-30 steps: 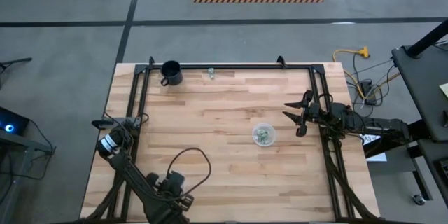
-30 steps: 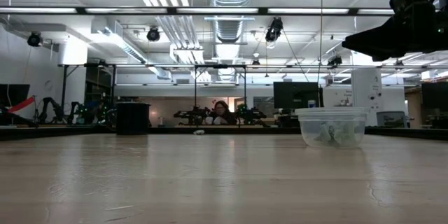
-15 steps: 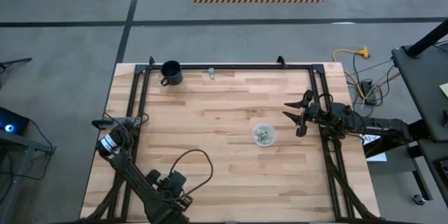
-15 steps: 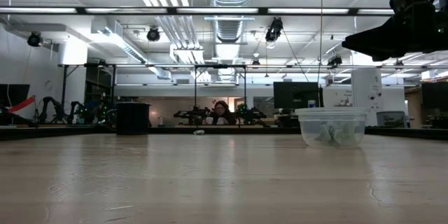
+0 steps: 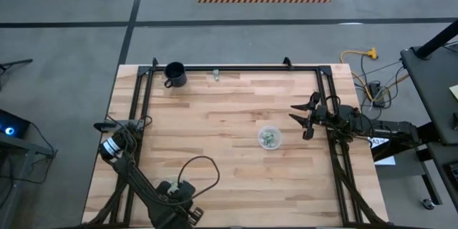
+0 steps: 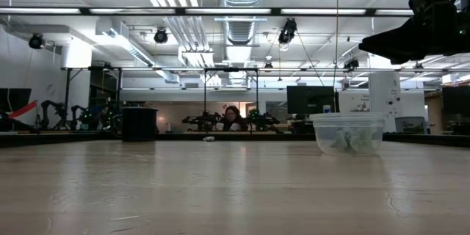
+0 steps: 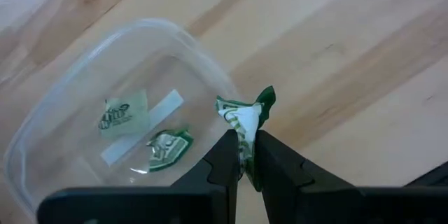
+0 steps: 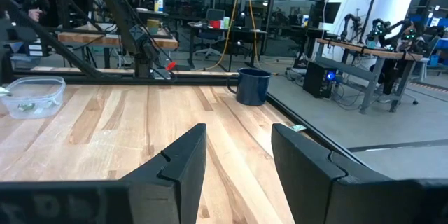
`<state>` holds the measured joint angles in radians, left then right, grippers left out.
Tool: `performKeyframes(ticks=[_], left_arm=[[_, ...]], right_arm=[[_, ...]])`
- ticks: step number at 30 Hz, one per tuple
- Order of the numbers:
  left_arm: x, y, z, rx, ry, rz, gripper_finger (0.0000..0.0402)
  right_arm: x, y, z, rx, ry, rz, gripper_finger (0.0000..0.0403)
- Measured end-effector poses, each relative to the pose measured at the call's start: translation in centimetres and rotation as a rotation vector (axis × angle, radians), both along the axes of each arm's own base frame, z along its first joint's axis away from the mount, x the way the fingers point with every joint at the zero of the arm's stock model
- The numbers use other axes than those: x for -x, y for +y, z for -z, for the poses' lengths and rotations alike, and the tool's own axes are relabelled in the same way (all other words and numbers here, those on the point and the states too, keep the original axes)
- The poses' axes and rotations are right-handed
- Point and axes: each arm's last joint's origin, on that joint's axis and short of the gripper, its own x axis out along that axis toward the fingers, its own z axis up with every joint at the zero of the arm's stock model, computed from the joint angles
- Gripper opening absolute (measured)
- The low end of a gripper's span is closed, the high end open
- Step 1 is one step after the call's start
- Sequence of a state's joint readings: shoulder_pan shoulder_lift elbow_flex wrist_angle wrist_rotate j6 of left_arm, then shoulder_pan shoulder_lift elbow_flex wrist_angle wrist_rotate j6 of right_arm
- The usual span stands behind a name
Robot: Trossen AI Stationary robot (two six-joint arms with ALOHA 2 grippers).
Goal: Pick and place Stevia / Truvia into bins
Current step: Put the green truvia packet into the left transparent container, then put the white stevia packet into the left transparent container
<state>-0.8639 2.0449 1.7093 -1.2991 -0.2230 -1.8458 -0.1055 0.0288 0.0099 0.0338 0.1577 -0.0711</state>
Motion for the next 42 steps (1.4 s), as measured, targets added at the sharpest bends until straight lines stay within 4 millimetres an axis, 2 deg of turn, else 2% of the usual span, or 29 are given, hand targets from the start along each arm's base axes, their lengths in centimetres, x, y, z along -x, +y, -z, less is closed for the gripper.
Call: performKeyframes(ticks=[9, 15, 20, 27, 31, 38, 42], left_arm=[[0.6, 1.0, 0.5, -0.097, 0.089, 0.076, 0.0032], [0.6, 1.3, 0.6, -0.094, 0.111, 0.011, 0.0032], [1.2, 1.8, 0.4, -0.1, 0.202, -0.086, 0.0032], [1.2, 1.8, 0.3, -0.094, 0.209, -0.118, 0.0038], [1.3, 1.9, 0.3, -0.1, 0.211, -0.118, 0.0077], [1.3, 1.9, 0.3, -0.101, 0.222, -0.076, 0.02], [1.2, 2.0, 0.3, -0.1, 0.229, -0.05, 0.0245]], right_arm=[[0.0, 0.0, 0.0, 0.0, 0.0, 0.0, 0.0153], [0.0, 0.0, 0.0, 0.0, 0.0, 0.0, 0.0153], [0.0, 0.0, 0.0, 0.0, 0.0, 0.0, 0.0153], [0.0, 0.0, 0.0, 0.0, 0.0, 0.0, 0.0153], [0.0, 0.0, 0.0, 0.0, 0.0, 0.0, 0.0153], [0.0, 0.0, 0.0, 0.0, 0.0, 0.0, 0.0153], [0.0, 0.0, 0.0, 0.0, 0.0, 0.0, 0.0153]])
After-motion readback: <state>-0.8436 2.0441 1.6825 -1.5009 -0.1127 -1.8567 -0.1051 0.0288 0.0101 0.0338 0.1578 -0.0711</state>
